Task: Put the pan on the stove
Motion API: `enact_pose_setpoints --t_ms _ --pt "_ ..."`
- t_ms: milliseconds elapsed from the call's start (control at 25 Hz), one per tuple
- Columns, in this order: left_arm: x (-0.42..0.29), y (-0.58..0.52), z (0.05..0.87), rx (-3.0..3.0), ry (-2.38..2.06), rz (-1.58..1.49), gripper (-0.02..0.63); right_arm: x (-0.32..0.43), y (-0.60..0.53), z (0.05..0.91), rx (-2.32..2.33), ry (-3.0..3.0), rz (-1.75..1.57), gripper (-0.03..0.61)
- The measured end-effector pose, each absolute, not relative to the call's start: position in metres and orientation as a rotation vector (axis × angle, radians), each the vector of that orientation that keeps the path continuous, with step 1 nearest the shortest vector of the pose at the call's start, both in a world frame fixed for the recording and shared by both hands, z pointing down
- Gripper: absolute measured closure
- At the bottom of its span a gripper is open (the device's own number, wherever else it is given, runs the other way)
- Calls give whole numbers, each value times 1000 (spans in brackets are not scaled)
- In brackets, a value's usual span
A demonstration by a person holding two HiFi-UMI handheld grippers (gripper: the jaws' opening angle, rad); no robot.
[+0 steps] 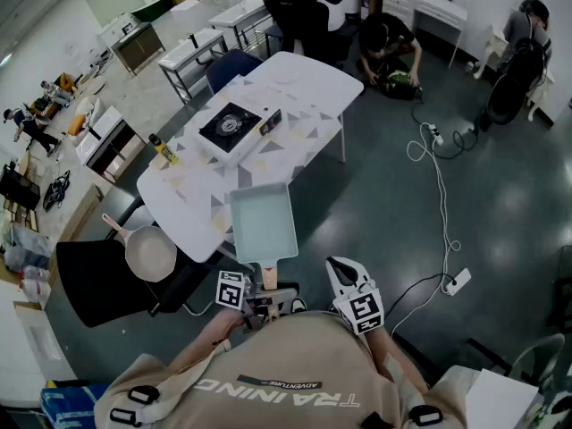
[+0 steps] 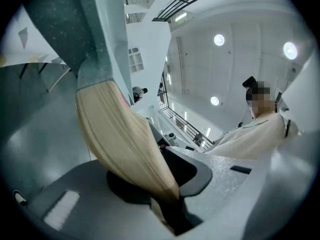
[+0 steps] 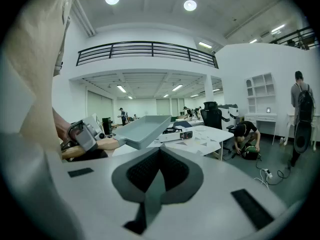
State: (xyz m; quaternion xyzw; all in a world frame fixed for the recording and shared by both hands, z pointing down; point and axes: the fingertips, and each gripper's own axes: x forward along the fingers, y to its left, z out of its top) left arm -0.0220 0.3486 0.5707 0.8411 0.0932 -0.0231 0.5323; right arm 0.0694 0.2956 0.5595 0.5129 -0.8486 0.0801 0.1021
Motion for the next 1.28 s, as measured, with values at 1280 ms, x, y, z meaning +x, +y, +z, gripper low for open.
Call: enact_pose_setpoints --t_ms 1280 --pt "-41 251 600 1929 227 -25 529 57 183 576 1559 -2487 288 575"
